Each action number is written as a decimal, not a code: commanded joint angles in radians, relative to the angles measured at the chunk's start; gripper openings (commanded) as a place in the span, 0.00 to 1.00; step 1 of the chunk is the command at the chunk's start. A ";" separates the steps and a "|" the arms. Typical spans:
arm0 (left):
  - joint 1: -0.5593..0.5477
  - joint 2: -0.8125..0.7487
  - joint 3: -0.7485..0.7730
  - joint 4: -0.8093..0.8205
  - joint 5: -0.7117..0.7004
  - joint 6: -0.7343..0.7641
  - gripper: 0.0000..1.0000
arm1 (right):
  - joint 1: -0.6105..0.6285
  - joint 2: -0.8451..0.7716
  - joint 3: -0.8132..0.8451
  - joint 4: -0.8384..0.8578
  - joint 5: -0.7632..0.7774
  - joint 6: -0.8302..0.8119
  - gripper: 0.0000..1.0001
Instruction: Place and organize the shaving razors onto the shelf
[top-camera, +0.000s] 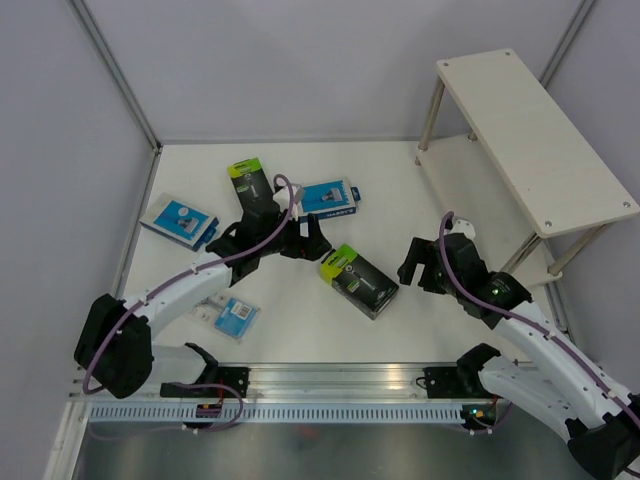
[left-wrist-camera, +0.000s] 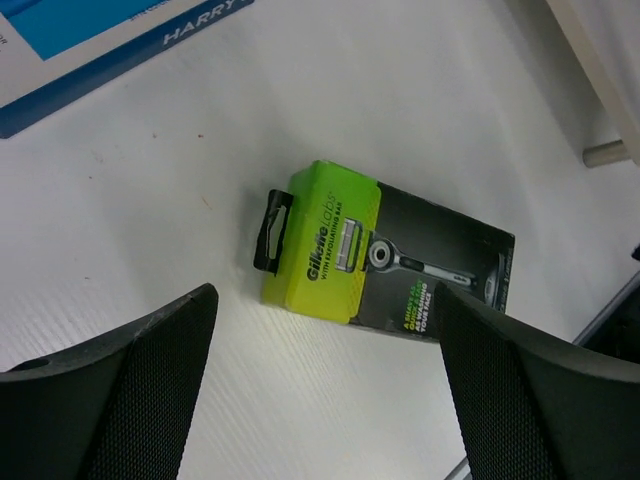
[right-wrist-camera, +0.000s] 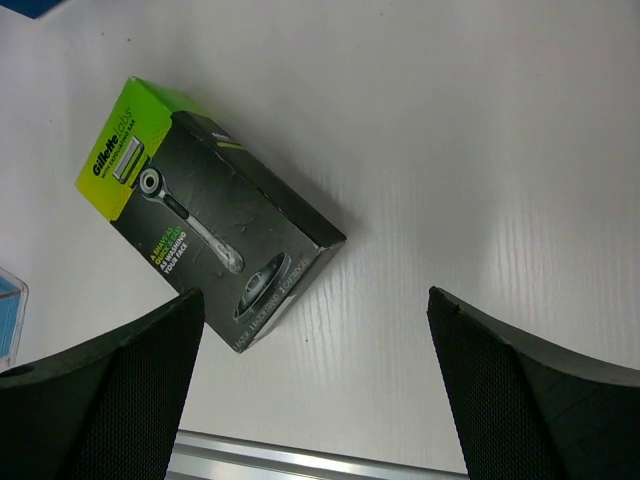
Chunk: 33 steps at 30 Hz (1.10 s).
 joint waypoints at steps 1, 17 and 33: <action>0.002 0.062 0.064 0.016 -0.086 -0.067 0.92 | 0.000 -0.037 -0.037 -0.029 -0.011 0.053 0.98; 0.064 0.356 0.044 0.318 0.056 -0.268 0.75 | 0.000 -0.016 -0.074 0.183 -0.142 -0.106 0.98; 0.083 0.456 -0.119 0.659 0.152 -0.507 0.70 | 0.000 0.096 -0.028 0.260 -0.197 -0.162 0.98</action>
